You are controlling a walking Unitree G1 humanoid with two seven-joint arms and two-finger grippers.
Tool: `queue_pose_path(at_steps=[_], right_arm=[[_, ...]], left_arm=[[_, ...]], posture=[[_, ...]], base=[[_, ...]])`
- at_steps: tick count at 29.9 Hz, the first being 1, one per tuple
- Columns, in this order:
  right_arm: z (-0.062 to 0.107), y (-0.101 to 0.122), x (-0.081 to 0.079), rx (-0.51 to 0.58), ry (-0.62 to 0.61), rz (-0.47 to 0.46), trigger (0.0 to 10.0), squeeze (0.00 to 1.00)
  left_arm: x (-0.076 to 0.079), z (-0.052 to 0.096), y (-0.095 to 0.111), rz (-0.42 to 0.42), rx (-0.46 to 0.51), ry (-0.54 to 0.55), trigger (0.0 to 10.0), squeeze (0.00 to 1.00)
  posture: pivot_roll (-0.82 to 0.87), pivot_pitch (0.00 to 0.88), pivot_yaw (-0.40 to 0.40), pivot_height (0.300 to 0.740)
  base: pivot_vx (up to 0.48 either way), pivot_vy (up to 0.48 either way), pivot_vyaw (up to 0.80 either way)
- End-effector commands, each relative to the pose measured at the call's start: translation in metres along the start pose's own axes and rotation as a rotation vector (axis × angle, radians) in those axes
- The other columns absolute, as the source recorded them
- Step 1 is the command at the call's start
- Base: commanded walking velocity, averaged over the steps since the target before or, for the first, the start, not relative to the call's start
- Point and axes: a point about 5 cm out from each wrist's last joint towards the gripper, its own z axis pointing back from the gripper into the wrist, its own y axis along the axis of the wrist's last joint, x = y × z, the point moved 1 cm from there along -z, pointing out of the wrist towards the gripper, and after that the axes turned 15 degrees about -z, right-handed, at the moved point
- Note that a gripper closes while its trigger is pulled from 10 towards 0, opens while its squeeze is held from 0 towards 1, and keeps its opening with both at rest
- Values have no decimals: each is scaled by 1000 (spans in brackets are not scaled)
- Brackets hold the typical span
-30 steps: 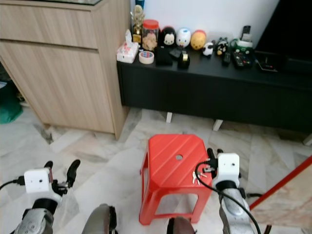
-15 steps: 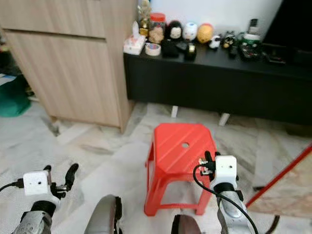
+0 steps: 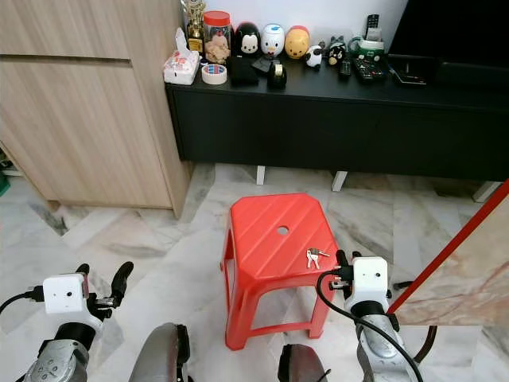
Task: Hang keys on a hook
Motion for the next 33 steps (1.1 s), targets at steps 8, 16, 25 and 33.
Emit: queue_pose_path(at_steps=[8,16,25,33], right_arm=[[2,-7,2,-23,-2,14,10000,0],[3,-8,1,-24,-3,11,10000,0],[4,-14,3,-55,-9,8,10000,0],[7,-27,-4,-138,52,34,10000,0]], left_arm=[[0,0,2,-10,0,-19,10000,0],[1,-1,2,-14,0,-26,10000,0],[2,0,2,-20,-3,-34,10000,0],[1,1,1,-21,-4,-32,10000,0]], posture=[[56,76,-68,608],[56,77,-66,608],[61,80,-68,608],[61,83,-65,608]], base=[[290,0,0],[308,0,0],[312,0,0],[271,0,56]])
